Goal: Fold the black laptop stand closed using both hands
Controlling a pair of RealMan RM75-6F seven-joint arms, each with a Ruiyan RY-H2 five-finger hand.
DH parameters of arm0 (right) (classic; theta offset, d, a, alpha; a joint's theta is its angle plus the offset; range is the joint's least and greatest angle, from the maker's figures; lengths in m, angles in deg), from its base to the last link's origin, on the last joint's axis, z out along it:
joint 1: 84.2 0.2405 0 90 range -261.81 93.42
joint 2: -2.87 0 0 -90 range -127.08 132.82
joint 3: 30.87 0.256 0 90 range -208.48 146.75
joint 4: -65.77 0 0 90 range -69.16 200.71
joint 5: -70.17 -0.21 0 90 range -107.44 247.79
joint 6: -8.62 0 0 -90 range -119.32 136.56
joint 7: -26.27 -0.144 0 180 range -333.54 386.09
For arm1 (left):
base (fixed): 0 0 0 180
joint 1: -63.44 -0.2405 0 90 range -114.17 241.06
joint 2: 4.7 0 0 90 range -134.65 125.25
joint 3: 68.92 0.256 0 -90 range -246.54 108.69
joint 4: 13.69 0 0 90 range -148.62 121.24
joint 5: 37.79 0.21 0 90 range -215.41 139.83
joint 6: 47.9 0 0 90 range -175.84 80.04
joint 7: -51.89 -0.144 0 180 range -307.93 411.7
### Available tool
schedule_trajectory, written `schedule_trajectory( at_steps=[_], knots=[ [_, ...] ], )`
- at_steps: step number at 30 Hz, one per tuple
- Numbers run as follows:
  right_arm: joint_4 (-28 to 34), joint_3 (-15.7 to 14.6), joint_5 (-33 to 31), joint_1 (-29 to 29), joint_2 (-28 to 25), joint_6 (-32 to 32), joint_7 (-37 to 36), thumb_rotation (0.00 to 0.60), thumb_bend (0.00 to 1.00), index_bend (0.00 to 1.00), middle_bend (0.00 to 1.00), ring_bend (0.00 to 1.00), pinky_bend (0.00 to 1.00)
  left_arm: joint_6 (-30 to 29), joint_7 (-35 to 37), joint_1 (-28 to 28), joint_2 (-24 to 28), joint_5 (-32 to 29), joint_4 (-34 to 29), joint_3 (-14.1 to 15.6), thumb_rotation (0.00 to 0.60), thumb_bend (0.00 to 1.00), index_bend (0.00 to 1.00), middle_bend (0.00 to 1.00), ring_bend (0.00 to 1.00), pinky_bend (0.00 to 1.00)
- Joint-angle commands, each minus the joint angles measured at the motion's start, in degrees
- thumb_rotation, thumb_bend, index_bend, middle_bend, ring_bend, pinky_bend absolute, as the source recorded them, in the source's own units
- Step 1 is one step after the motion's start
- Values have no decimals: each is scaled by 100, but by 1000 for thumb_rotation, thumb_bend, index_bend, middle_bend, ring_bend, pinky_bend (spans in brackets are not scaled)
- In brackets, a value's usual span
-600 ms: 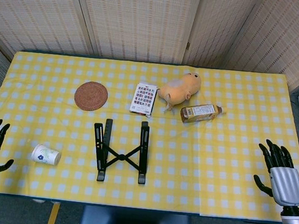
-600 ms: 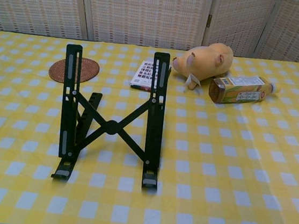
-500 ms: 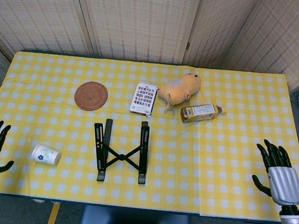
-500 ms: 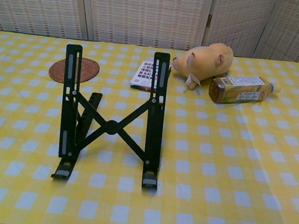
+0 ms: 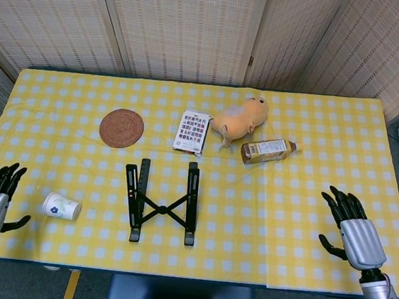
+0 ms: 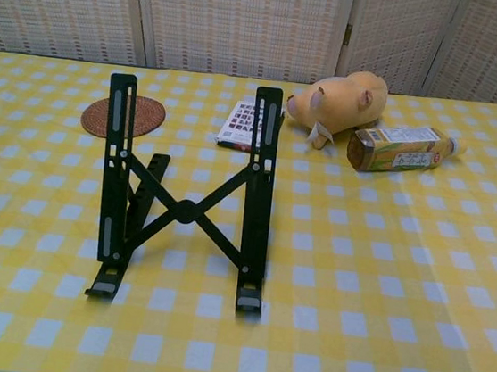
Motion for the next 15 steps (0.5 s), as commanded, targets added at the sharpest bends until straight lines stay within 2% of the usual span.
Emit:
schedule_trajectory(
  at_steps=[1,8,15],
  knots=[
    [6,-19,149,106,-32,-45,-145,600,335,0,0,20,0,538,792,350,182,189,-138,-14,600,209,55,95,50,38],
    [33,-5,328,160,-85,111,-326,600,334,0,11,31,0,1811,2443,1172,336,200,-54,-165,600,216,66,96,75,109],
    [33,-13,344,116,-114,268,-333,600,335,0,17,36,0,3097,4195,1973,244,64,311,-306,600,215,41,96,81,140]
  ],
)
